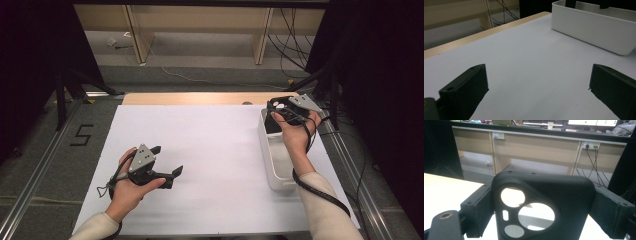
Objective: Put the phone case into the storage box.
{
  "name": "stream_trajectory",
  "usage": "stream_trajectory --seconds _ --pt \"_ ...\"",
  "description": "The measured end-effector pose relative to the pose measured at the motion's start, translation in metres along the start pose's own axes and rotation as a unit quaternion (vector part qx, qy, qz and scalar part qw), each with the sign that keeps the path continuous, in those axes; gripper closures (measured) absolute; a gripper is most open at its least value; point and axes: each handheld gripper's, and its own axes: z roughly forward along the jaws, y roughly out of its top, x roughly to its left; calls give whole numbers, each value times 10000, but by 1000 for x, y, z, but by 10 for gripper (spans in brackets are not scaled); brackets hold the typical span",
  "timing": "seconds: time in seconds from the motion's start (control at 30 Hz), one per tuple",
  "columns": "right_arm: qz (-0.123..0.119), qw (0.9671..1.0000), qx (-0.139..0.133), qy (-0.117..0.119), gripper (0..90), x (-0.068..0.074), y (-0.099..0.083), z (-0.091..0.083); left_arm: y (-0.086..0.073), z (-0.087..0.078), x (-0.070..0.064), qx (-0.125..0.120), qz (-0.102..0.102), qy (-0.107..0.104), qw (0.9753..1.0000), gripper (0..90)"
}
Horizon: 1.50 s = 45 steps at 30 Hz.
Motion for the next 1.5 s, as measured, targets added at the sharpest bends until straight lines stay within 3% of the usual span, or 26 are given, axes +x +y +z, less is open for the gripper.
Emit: stream_trajectory --seconds 0.87,1.5 --pt "-99 9996 265 9 143 1 -13 13 1 0 0 -6 -3 11 10000 14" --pt "-31 9992 409 0 138 -2 -9 26 1 0 0 -10 -20 8 10000 14"
